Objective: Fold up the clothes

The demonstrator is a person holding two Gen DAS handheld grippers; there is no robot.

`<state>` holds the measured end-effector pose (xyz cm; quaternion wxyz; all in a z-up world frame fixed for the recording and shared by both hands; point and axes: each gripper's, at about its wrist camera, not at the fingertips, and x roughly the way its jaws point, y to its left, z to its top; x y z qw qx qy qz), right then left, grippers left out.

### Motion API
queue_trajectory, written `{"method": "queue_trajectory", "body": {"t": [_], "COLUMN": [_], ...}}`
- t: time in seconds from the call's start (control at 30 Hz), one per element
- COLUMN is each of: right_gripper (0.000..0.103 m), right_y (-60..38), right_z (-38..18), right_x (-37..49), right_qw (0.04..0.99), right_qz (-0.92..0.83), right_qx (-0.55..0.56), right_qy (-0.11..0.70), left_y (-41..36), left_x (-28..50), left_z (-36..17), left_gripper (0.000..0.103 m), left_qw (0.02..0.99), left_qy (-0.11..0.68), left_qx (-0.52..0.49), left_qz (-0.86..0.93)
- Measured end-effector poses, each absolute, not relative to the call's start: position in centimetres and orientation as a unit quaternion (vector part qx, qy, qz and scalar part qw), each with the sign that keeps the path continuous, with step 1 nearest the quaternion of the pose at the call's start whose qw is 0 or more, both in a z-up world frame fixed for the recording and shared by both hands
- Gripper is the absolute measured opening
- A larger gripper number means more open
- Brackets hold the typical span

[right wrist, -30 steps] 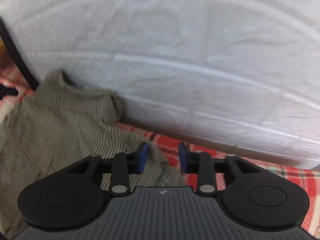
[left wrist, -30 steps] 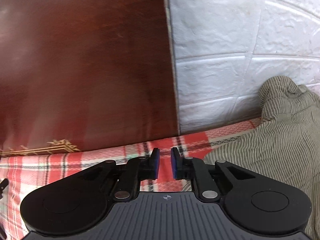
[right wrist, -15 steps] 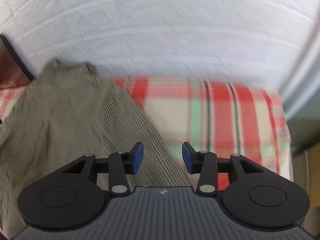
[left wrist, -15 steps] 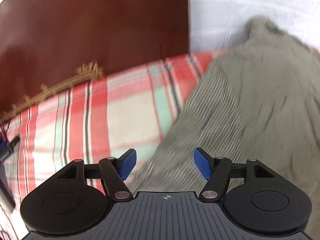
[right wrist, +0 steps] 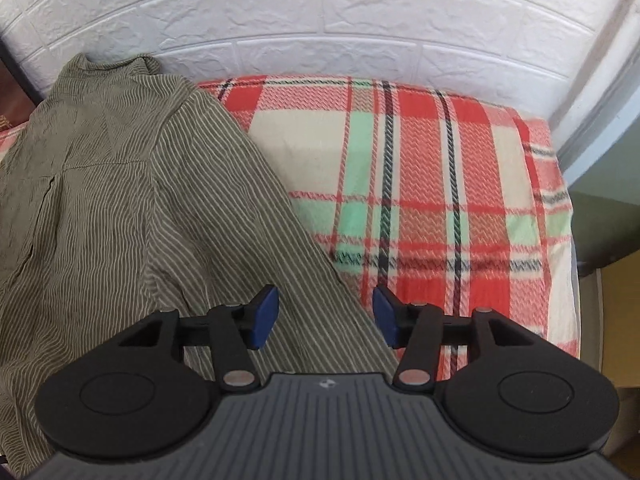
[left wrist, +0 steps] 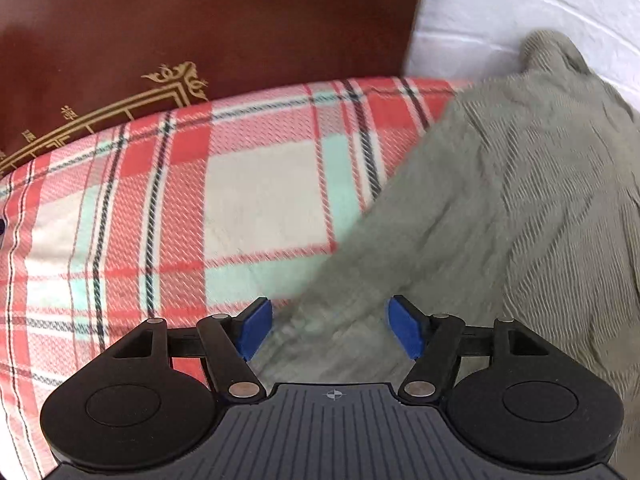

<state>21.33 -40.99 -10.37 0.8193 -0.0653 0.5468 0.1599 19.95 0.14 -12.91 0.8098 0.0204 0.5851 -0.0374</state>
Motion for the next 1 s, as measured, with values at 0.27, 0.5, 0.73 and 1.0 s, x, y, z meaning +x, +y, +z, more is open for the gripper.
{"method": "queue_trajectory", "body": {"t": [0.27, 0.5, 0.73, 1.0], "right_gripper": [0.062, 0.062, 0.02, 0.004], "right_y": [-40.1, -40.3, -40.4, -41.9], "right_z": [-11.8, -12.0, -11.8, -10.1], "right_x": [22.7, 22.8, 22.9, 23.6], "right_qw": [0.806, 0.806, 0.801, 0.84], "right_qz": [0.167, 0.167, 0.175, 0.113], "right_qx": [-0.081, -0.073, -0.058, -0.054], "right_qy": [0.562, 0.563, 0.57, 0.528], "left_y": [-0.1, -1.5, -1.7, -2.2], "left_x": [19.7, 17.3, 19.1, 19.7], "left_z": [-12.7, -11.7, -11.9, -12.9], "left_gripper": [0.0, 0.0, 0.0, 0.0], "left_qw": [0.8, 0.811, 0.821, 0.822], "left_qy": [0.596, 0.579, 0.568, 0.565], "left_qx": [0.01, 0.02, 0.053, 0.077], "left_qz": [-0.071, -0.081, -0.029, 0.007]}}
